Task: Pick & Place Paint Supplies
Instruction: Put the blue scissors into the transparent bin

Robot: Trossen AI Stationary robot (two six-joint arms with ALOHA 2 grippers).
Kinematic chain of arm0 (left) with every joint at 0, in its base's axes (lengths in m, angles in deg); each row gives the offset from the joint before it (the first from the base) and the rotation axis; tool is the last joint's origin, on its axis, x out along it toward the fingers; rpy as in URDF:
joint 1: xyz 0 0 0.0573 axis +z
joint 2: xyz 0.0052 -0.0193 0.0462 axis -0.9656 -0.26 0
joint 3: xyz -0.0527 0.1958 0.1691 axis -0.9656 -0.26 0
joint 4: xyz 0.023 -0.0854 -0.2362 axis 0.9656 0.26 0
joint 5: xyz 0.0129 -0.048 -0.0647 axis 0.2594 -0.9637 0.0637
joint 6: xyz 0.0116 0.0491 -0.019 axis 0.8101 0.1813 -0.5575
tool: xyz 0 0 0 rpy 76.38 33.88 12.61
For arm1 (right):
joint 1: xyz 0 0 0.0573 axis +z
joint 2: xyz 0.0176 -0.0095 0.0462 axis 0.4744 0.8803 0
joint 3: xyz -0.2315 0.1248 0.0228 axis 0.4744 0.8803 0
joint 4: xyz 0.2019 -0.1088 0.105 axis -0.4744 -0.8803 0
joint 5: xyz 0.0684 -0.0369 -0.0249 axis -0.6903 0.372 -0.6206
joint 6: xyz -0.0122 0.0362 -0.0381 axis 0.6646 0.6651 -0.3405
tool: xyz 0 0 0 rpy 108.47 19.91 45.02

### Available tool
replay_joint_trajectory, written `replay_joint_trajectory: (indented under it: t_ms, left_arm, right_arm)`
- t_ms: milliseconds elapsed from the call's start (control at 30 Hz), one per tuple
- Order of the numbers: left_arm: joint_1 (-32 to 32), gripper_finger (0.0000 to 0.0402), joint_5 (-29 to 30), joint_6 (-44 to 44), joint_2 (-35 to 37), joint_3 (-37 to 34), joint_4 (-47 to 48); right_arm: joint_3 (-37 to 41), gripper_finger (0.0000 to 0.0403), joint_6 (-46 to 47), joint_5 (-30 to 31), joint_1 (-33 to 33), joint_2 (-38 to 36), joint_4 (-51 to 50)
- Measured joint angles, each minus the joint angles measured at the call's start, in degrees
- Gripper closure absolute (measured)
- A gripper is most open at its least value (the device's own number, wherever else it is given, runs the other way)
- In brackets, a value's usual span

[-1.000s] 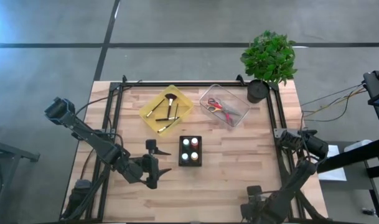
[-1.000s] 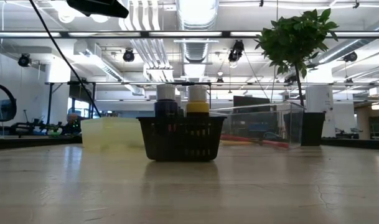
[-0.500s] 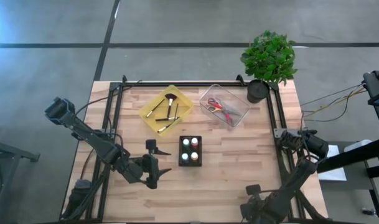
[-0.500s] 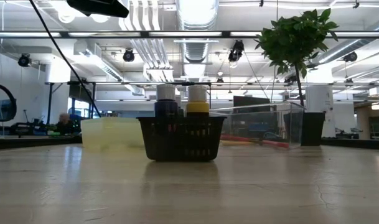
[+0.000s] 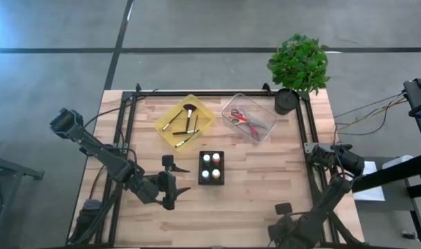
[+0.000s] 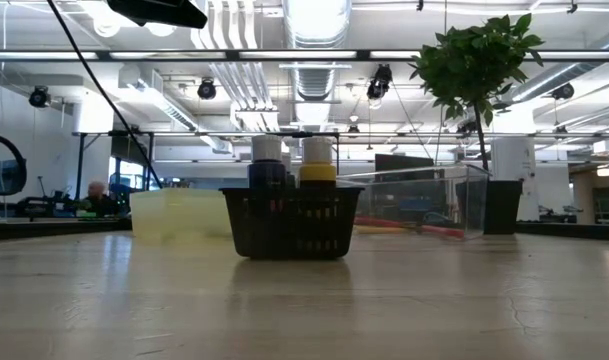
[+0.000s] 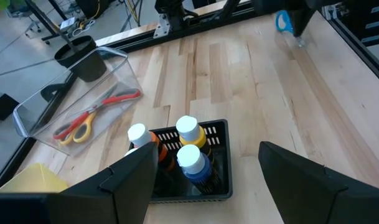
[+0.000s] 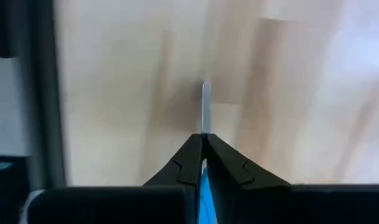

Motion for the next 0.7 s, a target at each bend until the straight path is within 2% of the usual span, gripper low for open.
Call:
replay_joint_trajectory:
  t_ms: [500, 600, 700]
  left_arm:
    - [0.0, 0.0115, 0.0, 0.0, 0.0, 0.0, 0.0]
    - [0.0, 0.0115, 0.0, 0.0, 0.0, 0.0, 0.0]
    - [0.0, 0.0115, 0.0, 0.0, 0.0, 0.0, 0.0]
  right_arm:
    - [-0.8, 0.0395, -4.6, 12.1, -5.3, -5.3, -8.4]
    - [-0.8, 0.0395, -6.8, 17.3, -7.4, -7.3, -11.3]
    - [-0.8, 0.0395, -9.1, 25.3, -10.3, -9.9, -13.5]
